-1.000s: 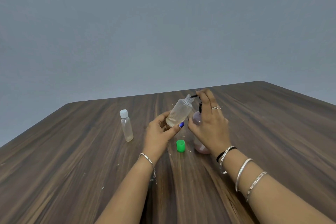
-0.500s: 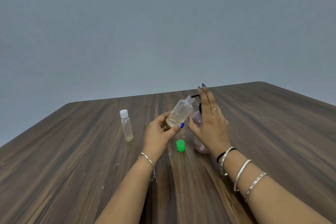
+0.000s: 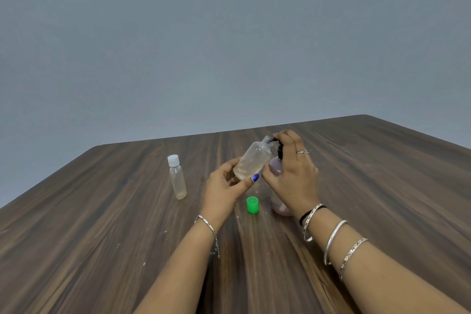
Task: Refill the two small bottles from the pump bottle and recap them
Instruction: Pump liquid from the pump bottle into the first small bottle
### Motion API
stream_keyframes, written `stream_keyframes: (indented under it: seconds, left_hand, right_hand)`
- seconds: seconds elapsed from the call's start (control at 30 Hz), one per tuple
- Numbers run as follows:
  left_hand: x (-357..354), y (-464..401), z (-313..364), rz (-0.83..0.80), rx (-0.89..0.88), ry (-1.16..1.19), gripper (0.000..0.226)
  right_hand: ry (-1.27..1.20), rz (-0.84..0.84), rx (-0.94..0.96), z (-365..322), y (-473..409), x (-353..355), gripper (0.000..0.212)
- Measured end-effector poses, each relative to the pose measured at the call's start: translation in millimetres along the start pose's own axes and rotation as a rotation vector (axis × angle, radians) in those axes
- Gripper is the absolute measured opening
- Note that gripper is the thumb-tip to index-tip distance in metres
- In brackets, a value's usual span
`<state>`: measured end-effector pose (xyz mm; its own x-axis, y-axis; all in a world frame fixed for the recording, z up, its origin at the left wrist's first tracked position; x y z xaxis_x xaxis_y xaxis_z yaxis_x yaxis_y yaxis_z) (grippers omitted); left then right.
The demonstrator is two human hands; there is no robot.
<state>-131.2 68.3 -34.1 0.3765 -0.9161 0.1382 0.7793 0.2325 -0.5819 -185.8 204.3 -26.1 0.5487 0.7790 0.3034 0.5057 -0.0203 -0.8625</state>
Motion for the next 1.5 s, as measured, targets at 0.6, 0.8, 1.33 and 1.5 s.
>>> stream_keyframes:
  seconds: [0.6,0.8,1.33,1.5]
  left_hand:
    - [0.4,0.3,3.7,-0.001,-0.004,-0.010,0.039]
    - [1.0,1.1,4.2,-0.005,-0.008,-0.020,0.041]
    - [0.3,-0.3,2.1,0.001,0.008,0.014,0.043]
    - [0.5,-0.1,2.5,0.000,0.003,0.009,0.041]
  right_hand:
    - [0.010,-0.003,0.003,0.3,-1.3,0.5,0.068]
    - [0.028,-0.005,-0.003,-0.3,-0.1,-0.2,0.074]
    - [0.031,-0.021,-0.006,0.7,-2.3,0.4,0.066]
    - [0.027,-0.027,-0.020,0.0,-1.1,1.0,0.070]
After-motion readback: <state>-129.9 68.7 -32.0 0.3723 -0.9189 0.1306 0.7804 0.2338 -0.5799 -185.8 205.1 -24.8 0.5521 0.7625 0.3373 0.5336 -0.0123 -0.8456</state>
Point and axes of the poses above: each hand's wrist, its own y-axis away from the middle knuckle, its own x-axis out of the back of the hand, z = x × y, the point moved 1 cm from there along -y, towards the middle knuckle, and after that the axes turned 8 degrees about -x, right-handed, at the moved point
